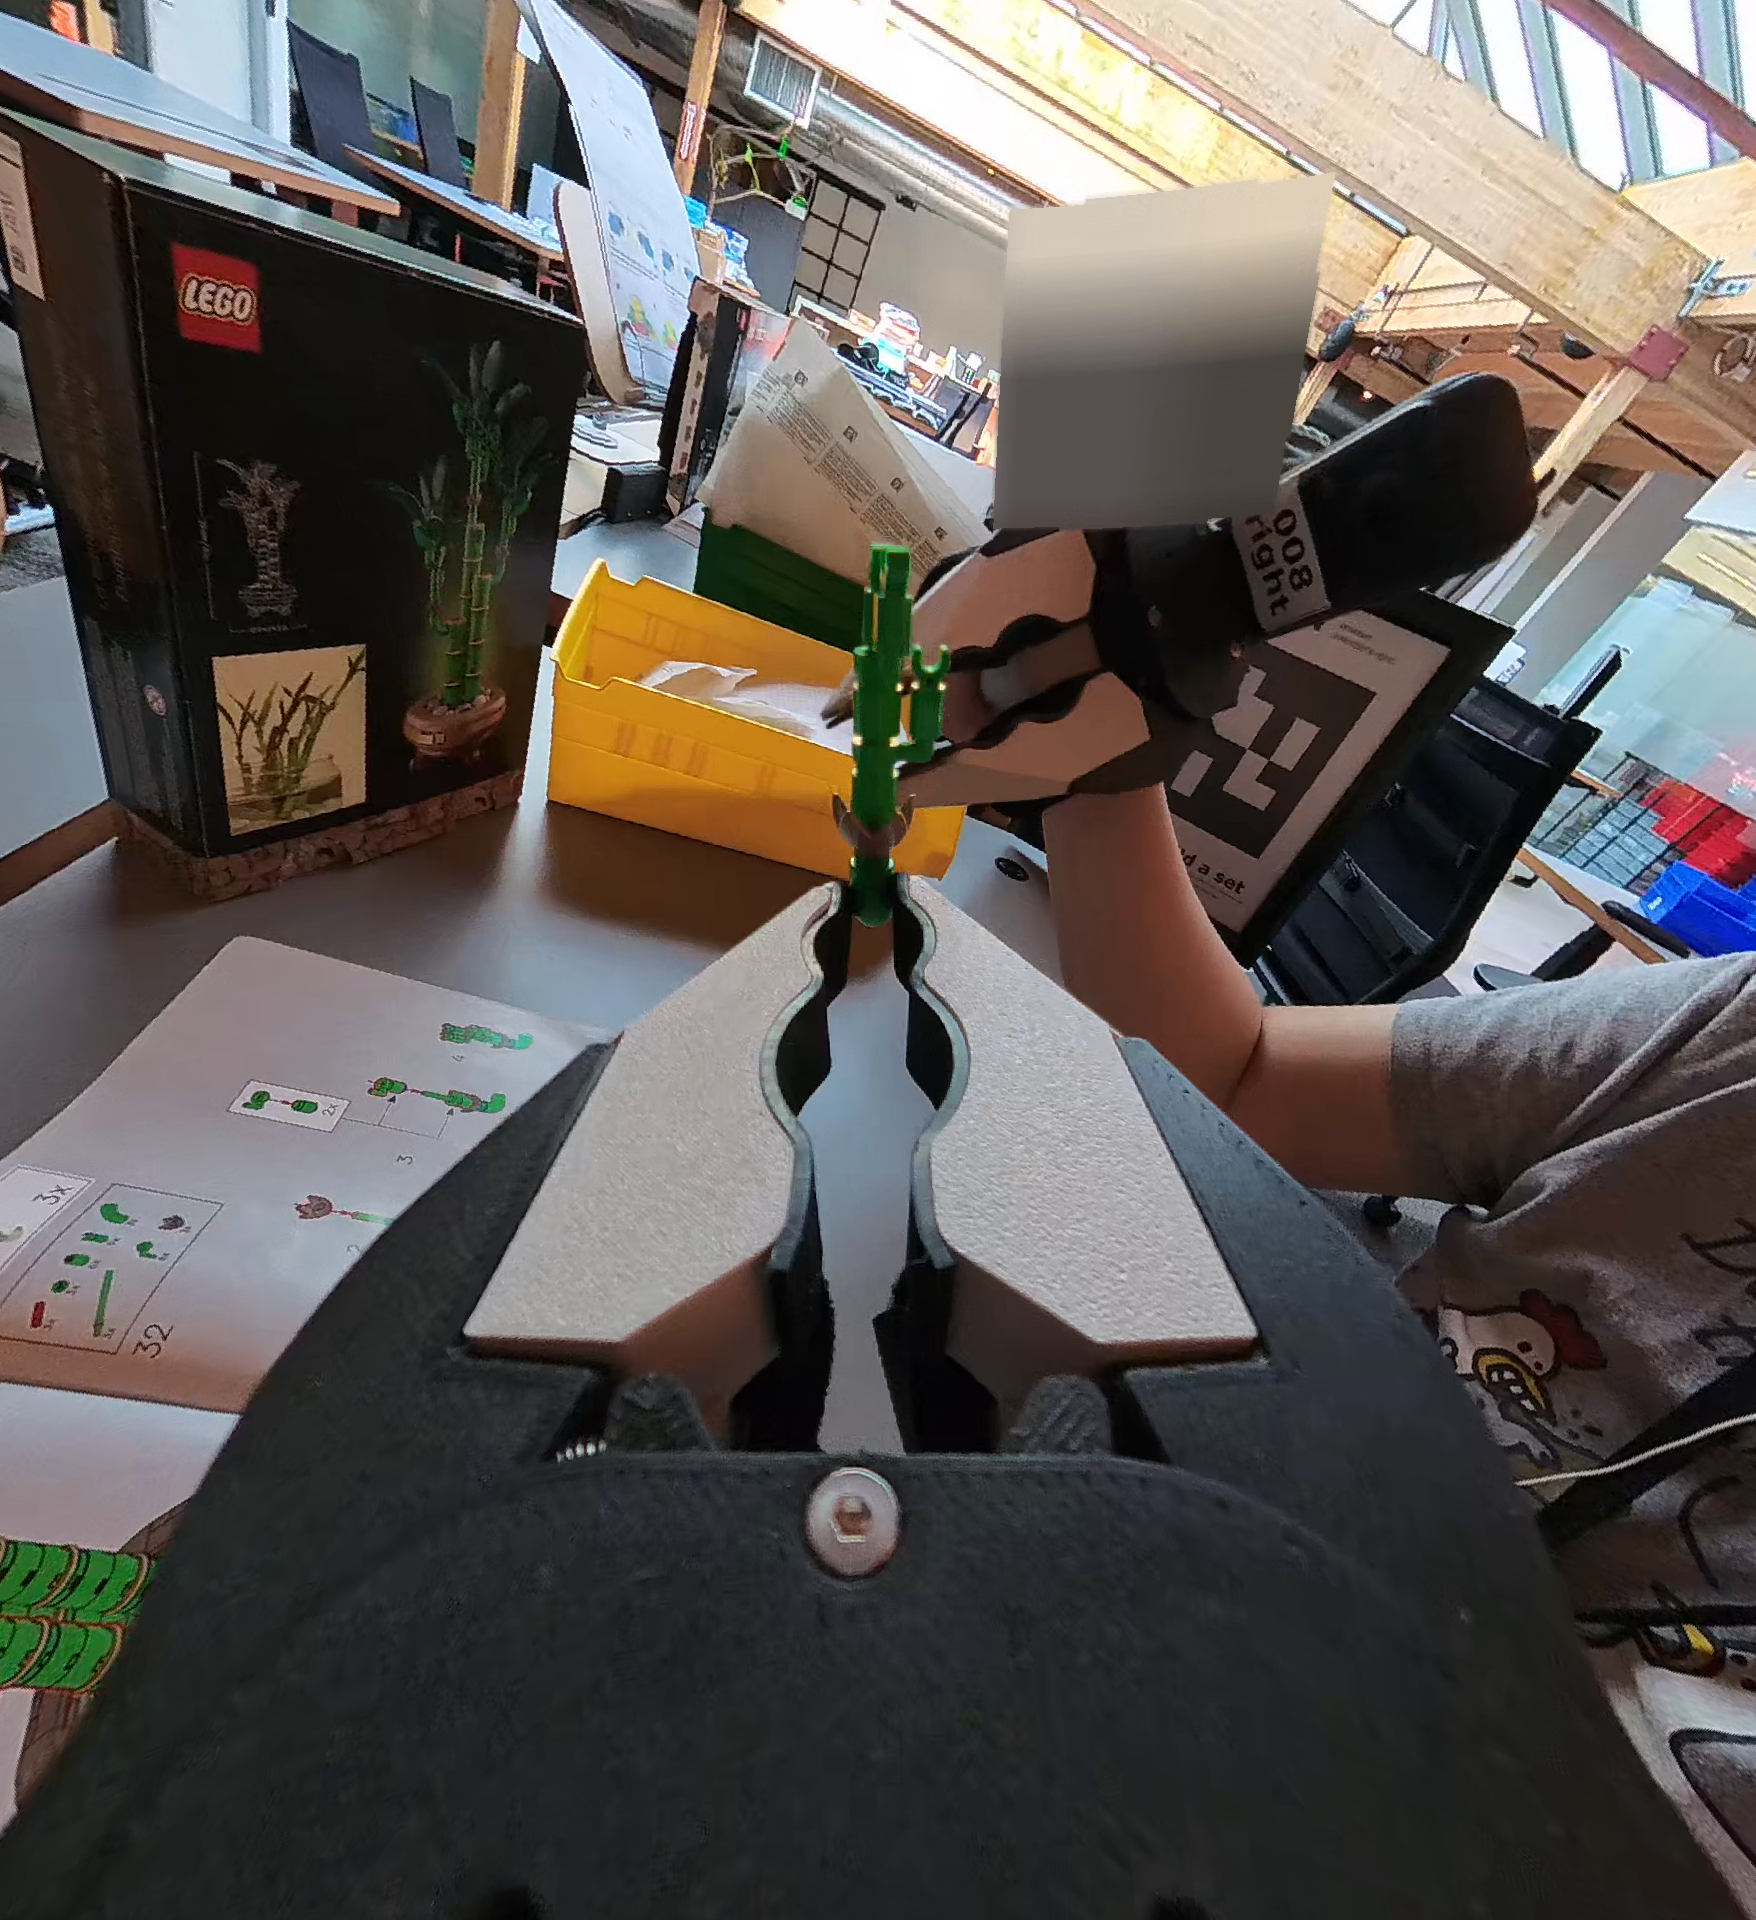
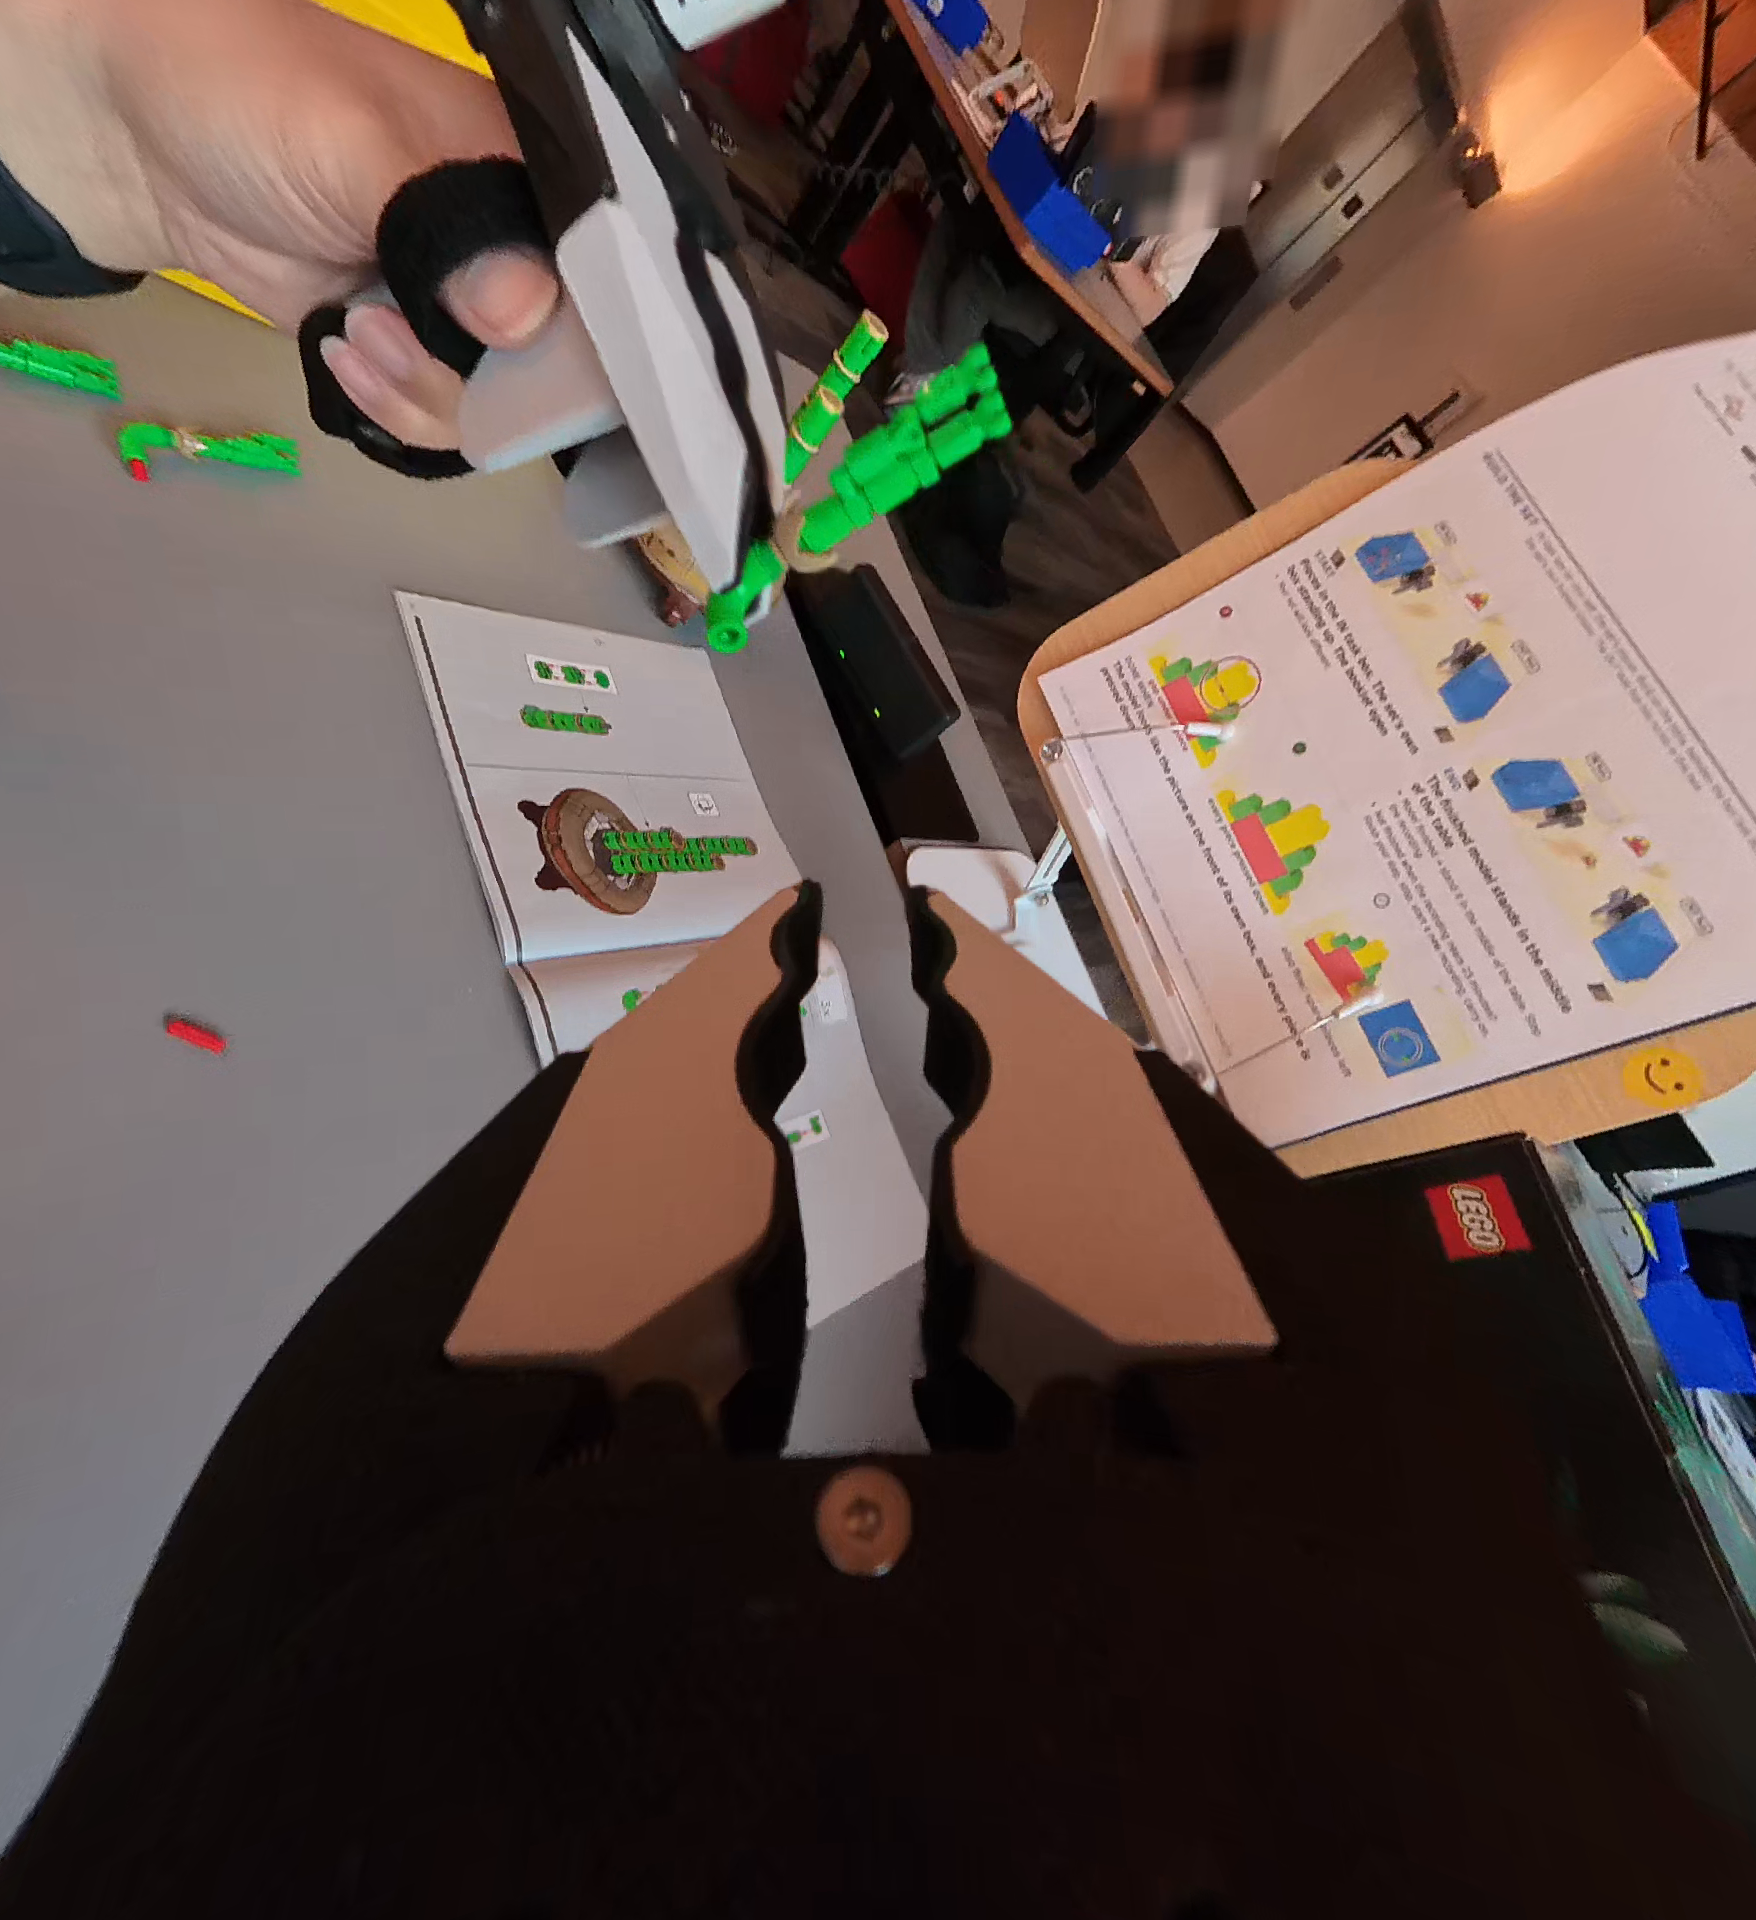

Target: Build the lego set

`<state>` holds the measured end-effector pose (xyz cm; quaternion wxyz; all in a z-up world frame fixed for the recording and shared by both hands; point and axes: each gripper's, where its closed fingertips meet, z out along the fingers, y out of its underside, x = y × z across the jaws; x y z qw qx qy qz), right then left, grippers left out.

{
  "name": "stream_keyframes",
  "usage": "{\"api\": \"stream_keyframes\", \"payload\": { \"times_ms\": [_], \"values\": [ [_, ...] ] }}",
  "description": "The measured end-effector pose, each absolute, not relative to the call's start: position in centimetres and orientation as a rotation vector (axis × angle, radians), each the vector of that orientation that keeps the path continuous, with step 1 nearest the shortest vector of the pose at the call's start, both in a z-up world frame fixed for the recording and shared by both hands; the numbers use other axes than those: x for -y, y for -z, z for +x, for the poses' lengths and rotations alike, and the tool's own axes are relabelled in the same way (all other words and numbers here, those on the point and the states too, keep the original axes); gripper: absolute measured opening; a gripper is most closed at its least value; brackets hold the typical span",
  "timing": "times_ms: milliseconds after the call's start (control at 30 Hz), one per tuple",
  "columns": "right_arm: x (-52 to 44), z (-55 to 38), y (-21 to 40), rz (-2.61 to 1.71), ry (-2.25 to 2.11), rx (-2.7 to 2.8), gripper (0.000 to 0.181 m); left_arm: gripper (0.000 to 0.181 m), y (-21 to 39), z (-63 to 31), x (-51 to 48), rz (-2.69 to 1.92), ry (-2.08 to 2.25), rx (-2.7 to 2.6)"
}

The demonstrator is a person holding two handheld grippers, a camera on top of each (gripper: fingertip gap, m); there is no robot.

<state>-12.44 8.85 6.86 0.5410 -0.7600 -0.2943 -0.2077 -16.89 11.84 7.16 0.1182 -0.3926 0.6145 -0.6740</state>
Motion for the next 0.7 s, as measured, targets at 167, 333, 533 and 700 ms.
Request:
{"api": "stream_keyframes", "payload": {
  "times_ms": [167,333,533,700],
  "values": [
    [-8.0,-10.9,-5.7,-1.889,0.486,0.681,0.017,0.006,-7.2,-17.2,-12.1,-1.146,1.965,-1.809],
    [-7.1,-10.0,-4.1,-1.981,0.423,0.672,0.017,0.006,-7.5,-17.8,-12.9,-1.149,1.958,-1.796],
    [-5.6,-9.5,-0.5,-2.152,0.25,0.681,0.016,0.006,-8.6,-19.1,-15.4,-1.166,1.954,-1.72],
    [-4.6,-8.5,2.5,-2.283,0.153,0.667,0.017,0.006,-9.9,-21.8,-19.1,-1.254,1.846,-1.62]
  ]
}}
